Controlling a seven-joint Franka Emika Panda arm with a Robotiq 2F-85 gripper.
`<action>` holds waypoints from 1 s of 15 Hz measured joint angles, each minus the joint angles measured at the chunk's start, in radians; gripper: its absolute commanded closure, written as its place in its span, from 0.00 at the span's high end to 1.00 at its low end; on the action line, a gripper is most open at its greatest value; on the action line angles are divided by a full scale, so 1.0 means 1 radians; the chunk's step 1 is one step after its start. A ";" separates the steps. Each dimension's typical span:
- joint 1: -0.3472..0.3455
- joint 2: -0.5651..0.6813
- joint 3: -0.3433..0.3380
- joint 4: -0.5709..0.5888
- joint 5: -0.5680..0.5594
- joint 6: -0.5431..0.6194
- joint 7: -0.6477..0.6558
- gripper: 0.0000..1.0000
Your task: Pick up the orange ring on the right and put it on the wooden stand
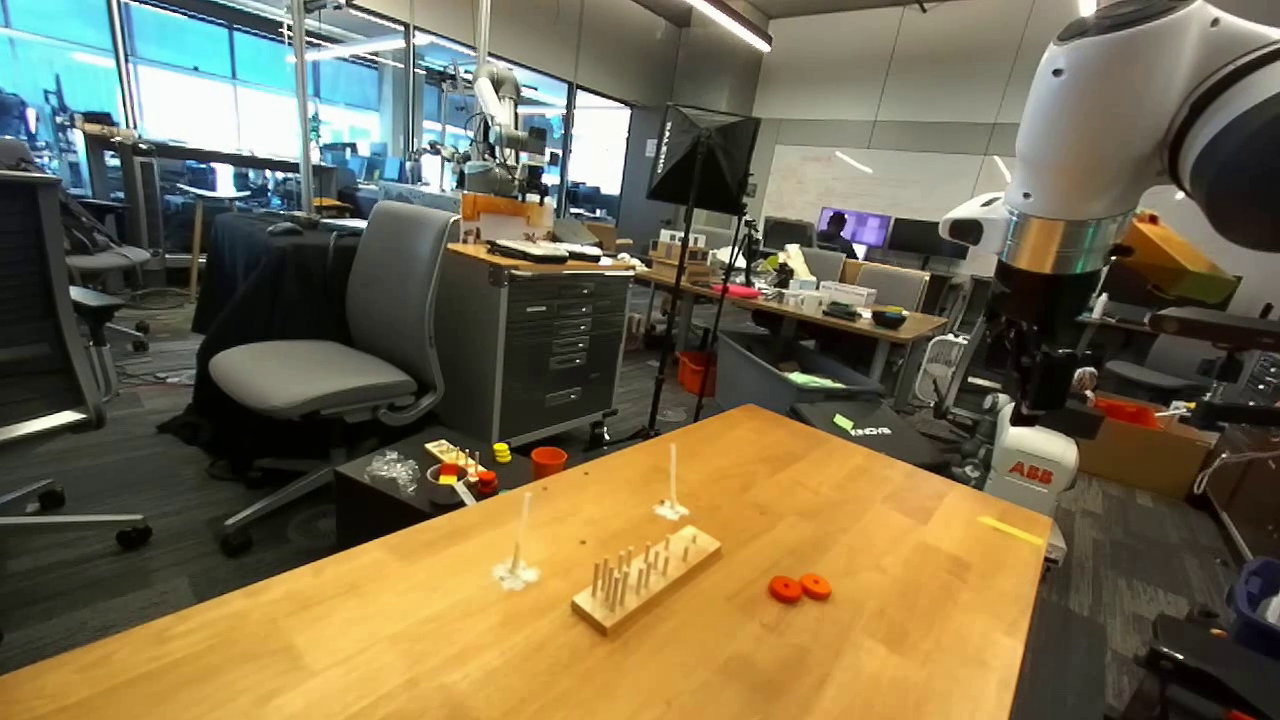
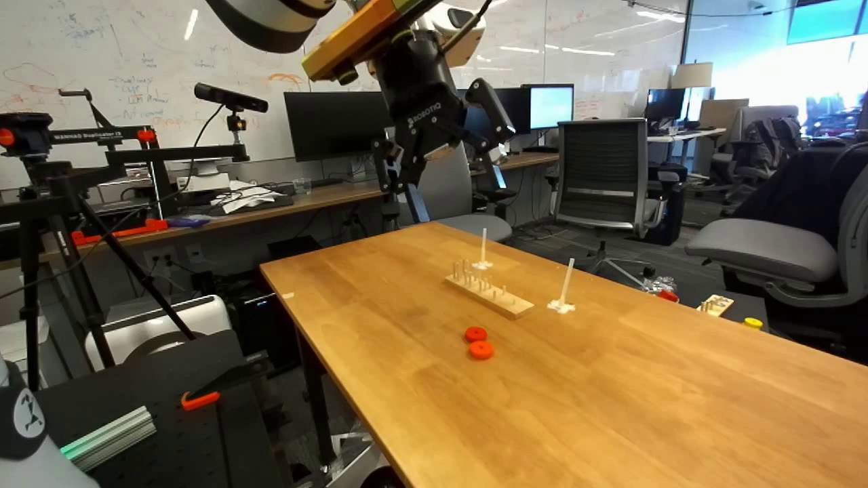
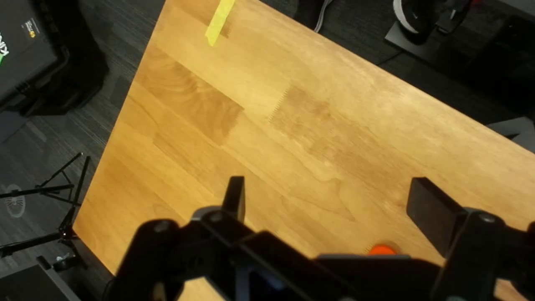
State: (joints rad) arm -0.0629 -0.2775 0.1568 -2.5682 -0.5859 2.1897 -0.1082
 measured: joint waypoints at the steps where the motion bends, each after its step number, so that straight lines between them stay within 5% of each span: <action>1: 0.004 0.001 -0.005 0.000 0.000 0.000 0.000 1.00; 7: 0.056 0.102 -0.040 0.030 -0.001 -0.005 -0.204 1.00; 15: 0.081 0.341 -0.057 0.214 0.014 -0.063 -0.578 1.00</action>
State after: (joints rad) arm 0.0180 0.0633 0.1002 -2.3544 -0.5723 2.1271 -0.6862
